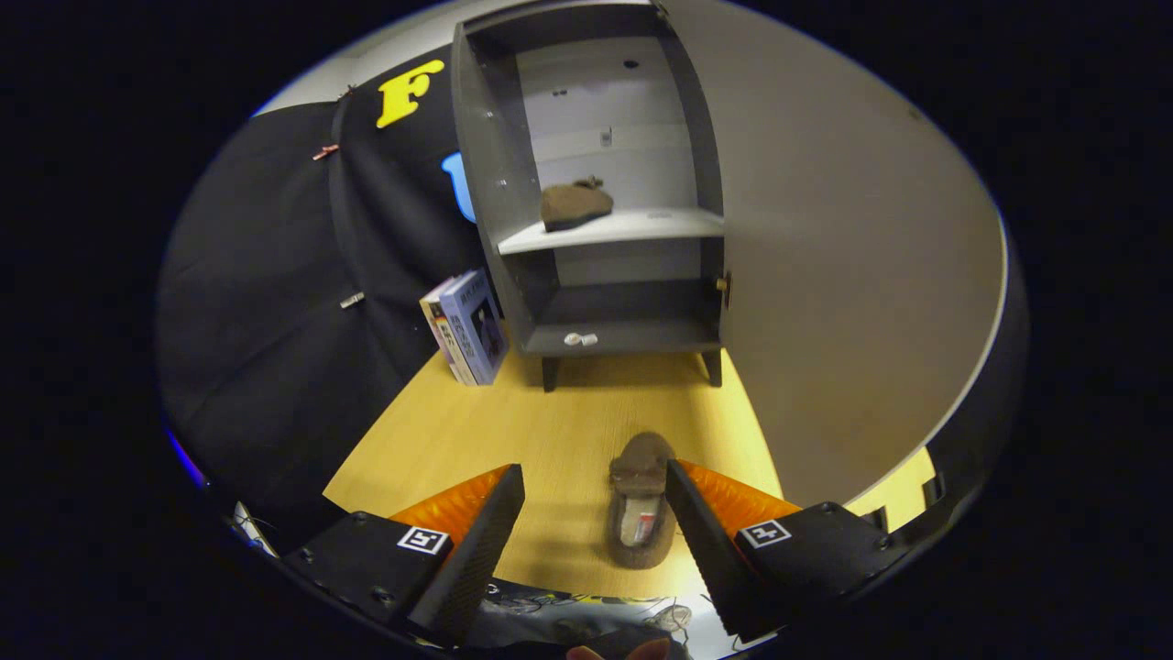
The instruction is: Open the shoe cabinet door, grab the shoes and put them into the shoe cabinet, then close the shoe cabinet door.
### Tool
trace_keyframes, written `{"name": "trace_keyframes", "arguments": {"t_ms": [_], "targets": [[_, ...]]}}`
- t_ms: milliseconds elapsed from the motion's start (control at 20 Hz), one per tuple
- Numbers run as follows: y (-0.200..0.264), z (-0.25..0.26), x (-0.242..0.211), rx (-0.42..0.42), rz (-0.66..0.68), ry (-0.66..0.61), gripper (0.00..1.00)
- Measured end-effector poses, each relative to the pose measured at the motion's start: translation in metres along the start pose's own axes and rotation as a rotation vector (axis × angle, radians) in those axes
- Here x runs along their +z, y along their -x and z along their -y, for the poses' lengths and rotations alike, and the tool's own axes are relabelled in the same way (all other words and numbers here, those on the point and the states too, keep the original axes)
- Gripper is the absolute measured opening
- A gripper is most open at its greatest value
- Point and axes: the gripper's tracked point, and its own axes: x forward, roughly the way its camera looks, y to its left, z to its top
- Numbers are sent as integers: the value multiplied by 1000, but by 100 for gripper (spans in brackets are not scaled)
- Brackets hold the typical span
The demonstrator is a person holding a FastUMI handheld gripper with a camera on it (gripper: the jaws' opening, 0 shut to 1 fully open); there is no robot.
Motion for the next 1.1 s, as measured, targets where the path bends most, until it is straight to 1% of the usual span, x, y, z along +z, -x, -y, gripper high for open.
{"name": "trace_keyframes", "arguments": {"t_ms": [150, 250, 400, 500, 550, 600, 700, 800, 900, 1000, 1100], "targets": [[-40, 6, -44, -15, -100, -8, 99], [-67, 6, -66, -19, -150, -20, 99], [-113, 11, -100, -39, -222, -66, 99], [-139, 17, -116, -61, -242, -101, 98], [-150, 21, -117, -78, -227, -105, 94], [-162, 25, -114, -99, -197, -97, 93], [-183, 28, -105, -129, -135, -83, 73], [-200, 38, -103, -179, -117, -79, 72], [-207, 55, -95, -250, -74, -97, 42], [-206, 53, -85, -242, -32, -127, 12], [-197, 52, -75, -228, 2, -98, 13]]}}
